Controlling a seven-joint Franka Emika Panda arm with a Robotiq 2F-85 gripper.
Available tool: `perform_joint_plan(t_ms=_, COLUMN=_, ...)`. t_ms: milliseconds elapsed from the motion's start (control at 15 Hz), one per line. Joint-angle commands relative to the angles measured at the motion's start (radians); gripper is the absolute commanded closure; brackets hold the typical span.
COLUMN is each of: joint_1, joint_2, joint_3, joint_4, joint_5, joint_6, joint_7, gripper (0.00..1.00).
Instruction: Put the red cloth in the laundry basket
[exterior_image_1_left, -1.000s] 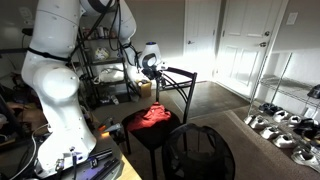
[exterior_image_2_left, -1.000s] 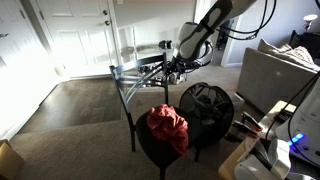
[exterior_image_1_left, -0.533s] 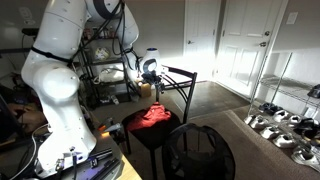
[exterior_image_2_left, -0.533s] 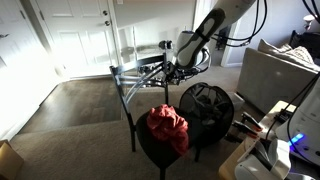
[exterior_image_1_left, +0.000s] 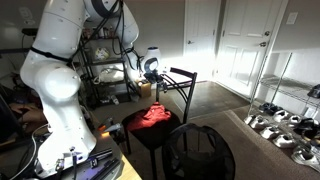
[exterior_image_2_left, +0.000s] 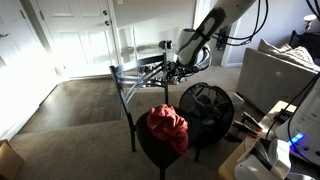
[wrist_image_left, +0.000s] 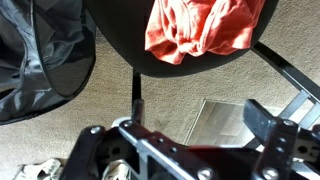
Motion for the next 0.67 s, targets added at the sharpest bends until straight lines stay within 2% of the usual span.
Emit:
perform_joint_plan(t_ms=0, joint_1=0.002, joint_2=0.074, joint_3=0.021, joint_4=0.041, joint_5=0.009, joint_6=0.005, joint_7=0.013, gripper=0.00)
perform_joint_plan(t_ms=267, joint_1=0.006, joint_2=0.151, joint_3=0.042, joint_4=0.055, joint_5=0.013, joint_6=0.016, joint_7=0.001, gripper=0.00)
perform_joint_plan(t_ms=600, joint_1=0.006, joint_2=0.293, joint_3=0.063, joint_4=0.157, joint_5=0.014, joint_6=0.001, joint_7=-0.011, gripper=0.00)
